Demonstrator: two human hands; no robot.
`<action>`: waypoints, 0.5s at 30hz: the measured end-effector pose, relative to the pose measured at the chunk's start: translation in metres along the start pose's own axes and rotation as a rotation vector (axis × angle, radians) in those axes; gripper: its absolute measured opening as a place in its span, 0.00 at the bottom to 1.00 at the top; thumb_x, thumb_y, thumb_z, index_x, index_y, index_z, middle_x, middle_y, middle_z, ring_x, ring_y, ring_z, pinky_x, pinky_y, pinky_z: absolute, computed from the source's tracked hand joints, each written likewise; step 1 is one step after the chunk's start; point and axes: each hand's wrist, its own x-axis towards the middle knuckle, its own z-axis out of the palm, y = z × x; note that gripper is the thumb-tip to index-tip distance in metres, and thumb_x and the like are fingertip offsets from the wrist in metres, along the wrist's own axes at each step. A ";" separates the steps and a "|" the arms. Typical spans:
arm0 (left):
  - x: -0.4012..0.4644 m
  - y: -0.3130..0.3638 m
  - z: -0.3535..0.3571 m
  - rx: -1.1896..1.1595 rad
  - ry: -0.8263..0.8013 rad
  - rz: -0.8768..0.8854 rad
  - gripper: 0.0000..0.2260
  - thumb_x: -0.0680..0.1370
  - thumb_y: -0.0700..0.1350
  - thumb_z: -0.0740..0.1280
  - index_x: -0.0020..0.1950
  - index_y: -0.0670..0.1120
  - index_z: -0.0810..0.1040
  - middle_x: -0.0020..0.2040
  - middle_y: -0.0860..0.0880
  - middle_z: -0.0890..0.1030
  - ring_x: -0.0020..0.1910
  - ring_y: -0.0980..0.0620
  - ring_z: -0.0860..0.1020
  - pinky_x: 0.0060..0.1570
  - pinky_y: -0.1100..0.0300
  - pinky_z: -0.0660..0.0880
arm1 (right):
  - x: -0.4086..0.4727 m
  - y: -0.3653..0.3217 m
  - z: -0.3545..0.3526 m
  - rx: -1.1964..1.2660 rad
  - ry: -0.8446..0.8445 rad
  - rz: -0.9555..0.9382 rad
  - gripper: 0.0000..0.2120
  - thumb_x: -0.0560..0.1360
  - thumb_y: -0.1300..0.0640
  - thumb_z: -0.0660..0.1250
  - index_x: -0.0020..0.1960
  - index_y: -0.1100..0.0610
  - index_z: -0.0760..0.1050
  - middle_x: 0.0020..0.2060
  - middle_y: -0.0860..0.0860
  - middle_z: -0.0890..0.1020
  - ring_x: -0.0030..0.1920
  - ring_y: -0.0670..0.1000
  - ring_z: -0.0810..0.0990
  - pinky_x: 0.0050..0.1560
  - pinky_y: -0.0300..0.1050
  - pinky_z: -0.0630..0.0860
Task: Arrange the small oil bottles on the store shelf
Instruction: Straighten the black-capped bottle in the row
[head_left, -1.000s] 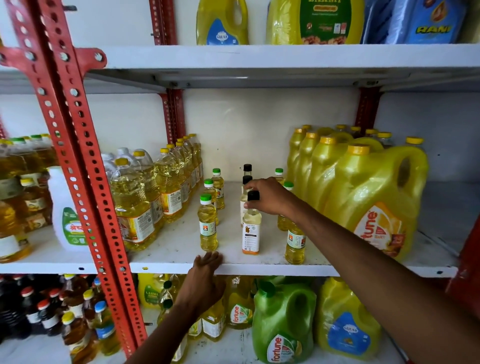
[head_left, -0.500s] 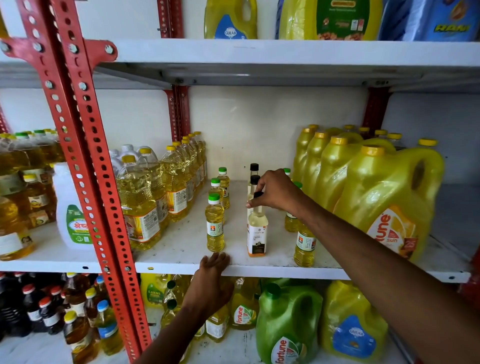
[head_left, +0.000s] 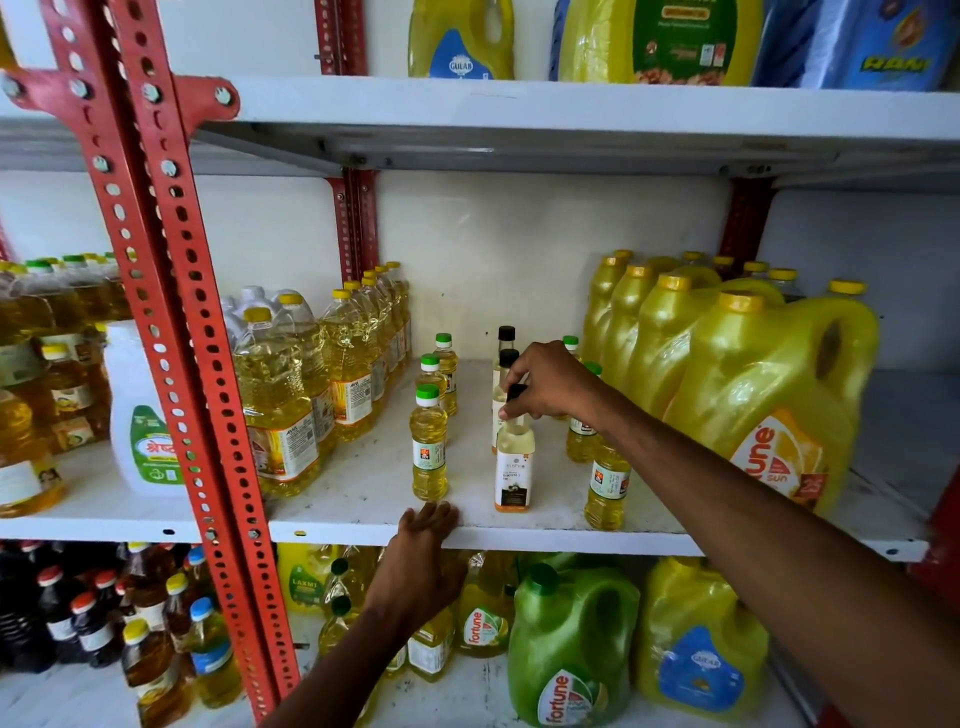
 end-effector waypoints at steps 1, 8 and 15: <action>0.000 0.000 -0.001 -0.001 -0.001 -0.001 0.30 0.74 0.52 0.67 0.74 0.49 0.63 0.75 0.48 0.65 0.76 0.49 0.58 0.75 0.52 0.51 | -0.001 -0.001 0.000 0.004 0.000 0.002 0.18 0.62 0.58 0.82 0.49 0.63 0.84 0.28 0.49 0.78 0.32 0.56 0.84 0.17 0.28 0.67; 0.000 0.001 -0.002 -0.006 -0.014 0.003 0.30 0.73 0.52 0.68 0.74 0.48 0.64 0.75 0.47 0.66 0.76 0.48 0.59 0.73 0.54 0.50 | -0.005 -0.001 0.000 0.011 -0.018 0.025 0.17 0.61 0.56 0.82 0.46 0.62 0.84 0.35 0.59 0.86 0.33 0.57 0.87 0.24 0.35 0.74; 0.000 0.003 -0.004 -0.008 -0.016 -0.003 0.30 0.73 0.52 0.68 0.73 0.47 0.64 0.75 0.47 0.66 0.76 0.47 0.59 0.74 0.52 0.54 | -0.009 -0.004 0.001 0.038 -0.018 0.040 0.17 0.61 0.57 0.82 0.46 0.63 0.84 0.37 0.61 0.86 0.34 0.58 0.87 0.29 0.40 0.78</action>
